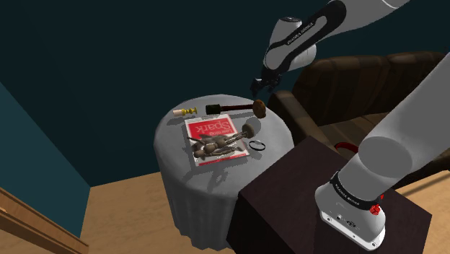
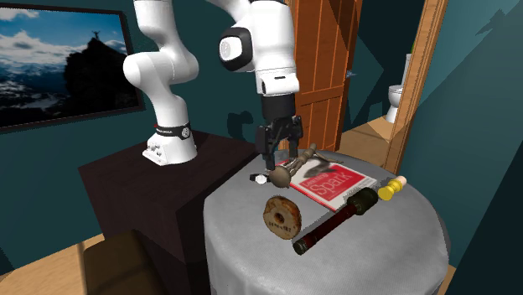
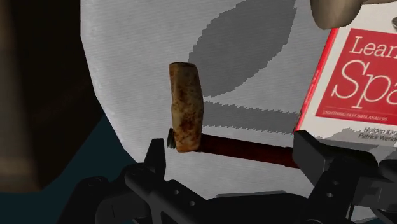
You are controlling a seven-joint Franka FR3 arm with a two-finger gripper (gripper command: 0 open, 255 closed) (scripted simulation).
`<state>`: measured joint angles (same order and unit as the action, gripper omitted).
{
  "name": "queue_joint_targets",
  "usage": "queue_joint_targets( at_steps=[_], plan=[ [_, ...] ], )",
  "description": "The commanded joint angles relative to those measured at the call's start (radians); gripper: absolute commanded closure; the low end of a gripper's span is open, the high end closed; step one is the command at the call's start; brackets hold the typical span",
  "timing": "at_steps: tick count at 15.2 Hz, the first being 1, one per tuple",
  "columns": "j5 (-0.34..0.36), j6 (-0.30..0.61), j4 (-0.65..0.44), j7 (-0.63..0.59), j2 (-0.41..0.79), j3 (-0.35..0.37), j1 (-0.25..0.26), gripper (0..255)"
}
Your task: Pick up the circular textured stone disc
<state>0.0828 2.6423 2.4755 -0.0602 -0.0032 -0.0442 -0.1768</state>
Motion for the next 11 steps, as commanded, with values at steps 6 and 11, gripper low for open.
queue_joint_targets(
  at_steps=[6, 11],
  plan=[
    [0.06, 0.137, -0.109, -0.053, 0.248, -0.04, -0.02, 0],
    [0.066, 0.198, -0.113, -0.062, 0.313, -0.045, -0.017, 0]
  ],
)
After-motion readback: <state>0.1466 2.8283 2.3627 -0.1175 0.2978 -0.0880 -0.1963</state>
